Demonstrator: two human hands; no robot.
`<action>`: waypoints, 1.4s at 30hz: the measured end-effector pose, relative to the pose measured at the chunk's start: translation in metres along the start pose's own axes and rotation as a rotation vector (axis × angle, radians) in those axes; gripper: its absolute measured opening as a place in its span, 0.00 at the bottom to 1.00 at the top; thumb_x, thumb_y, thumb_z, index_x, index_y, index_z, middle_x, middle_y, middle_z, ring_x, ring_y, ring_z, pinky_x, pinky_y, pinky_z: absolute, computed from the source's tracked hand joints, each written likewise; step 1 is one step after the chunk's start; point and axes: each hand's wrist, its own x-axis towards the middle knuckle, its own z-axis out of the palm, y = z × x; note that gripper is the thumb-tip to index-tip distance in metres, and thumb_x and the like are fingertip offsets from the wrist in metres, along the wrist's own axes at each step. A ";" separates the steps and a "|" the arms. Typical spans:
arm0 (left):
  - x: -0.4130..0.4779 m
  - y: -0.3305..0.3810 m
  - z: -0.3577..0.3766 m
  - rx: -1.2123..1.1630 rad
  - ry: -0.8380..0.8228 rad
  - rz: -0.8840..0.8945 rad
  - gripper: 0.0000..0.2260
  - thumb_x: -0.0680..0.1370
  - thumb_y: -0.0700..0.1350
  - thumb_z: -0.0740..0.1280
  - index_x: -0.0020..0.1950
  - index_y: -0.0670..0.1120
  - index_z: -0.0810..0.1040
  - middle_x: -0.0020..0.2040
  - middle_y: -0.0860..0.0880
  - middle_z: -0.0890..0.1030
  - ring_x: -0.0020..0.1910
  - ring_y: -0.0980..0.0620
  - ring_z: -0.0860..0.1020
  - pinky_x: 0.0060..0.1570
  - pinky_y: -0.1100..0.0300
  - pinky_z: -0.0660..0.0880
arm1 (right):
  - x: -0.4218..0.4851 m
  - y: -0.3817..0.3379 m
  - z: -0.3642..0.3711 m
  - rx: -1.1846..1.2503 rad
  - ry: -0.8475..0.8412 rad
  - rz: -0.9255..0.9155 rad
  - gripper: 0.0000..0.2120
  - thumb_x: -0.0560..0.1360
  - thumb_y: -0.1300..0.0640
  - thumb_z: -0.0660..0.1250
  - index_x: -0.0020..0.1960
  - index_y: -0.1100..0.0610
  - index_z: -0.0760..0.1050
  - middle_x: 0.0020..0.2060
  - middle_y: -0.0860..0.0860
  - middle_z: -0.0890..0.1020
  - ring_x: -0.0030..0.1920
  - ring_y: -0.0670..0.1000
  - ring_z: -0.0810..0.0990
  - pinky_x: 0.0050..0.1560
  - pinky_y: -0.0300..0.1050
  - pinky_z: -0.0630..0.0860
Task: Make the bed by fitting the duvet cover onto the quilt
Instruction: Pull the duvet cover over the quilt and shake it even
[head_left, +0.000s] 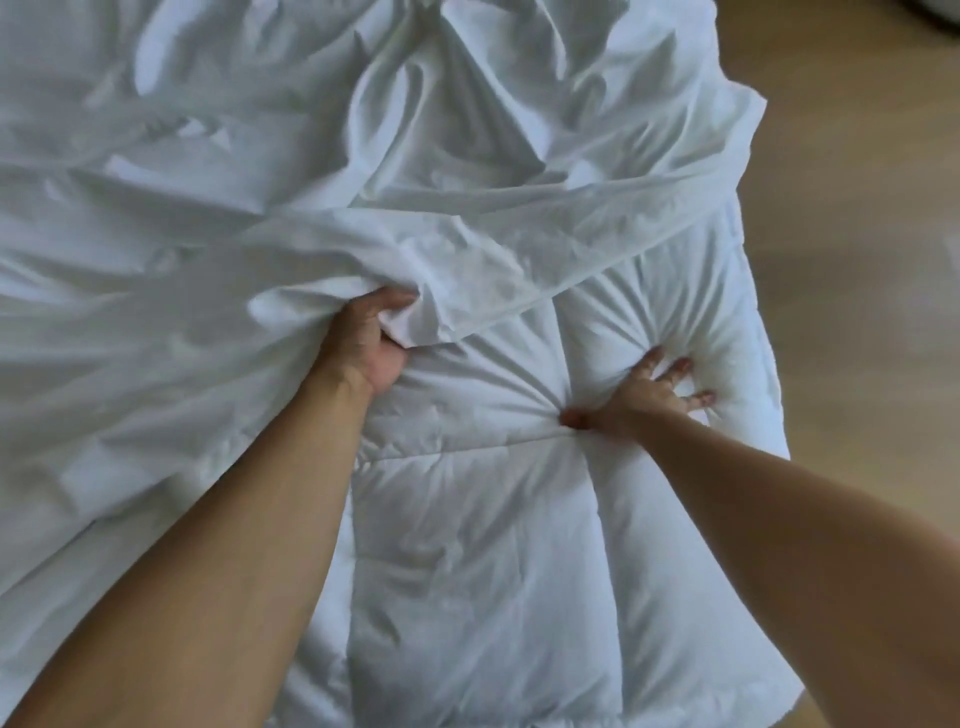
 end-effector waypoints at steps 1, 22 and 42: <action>0.003 -0.008 0.020 0.118 -0.001 -0.017 0.21 0.69 0.34 0.67 0.62 0.40 0.77 0.65 0.38 0.78 0.65 0.38 0.76 0.71 0.48 0.69 | 0.004 -0.001 0.001 -0.004 0.002 0.000 0.83 0.45 0.24 0.76 0.76 0.50 0.23 0.78 0.56 0.29 0.76 0.73 0.35 0.69 0.80 0.43; 0.099 -0.182 0.143 0.639 0.343 -0.218 0.25 0.72 0.55 0.78 0.61 0.45 0.74 0.63 0.46 0.80 0.58 0.50 0.80 0.57 0.58 0.77 | 0.041 -0.028 -0.036 -0.265 -0.329 -0.154 0.62 0.67 0.29 0.71 0.80 0.60 0.38 0.79 0.64 0.43 0.76 0.75 0.45 0.69 0.77 0.51; 0.106 -0.186 0.143 1.001 0.501 -0.303 0.58 0.54 0.78 0.68 0.74 0.43 0.66 0.69 0.46 0.77 0.70 0.44 0.73 0.70 0.47 0.69 | 0.224 -0.019 -0.244 -0.299 0.628 -1.189 0.03 0.75 0.65 0.64 0.45 0.59 0.76 0.38 0.55 0.79 0.43 0.61 0.78 0.53 0.54 0.68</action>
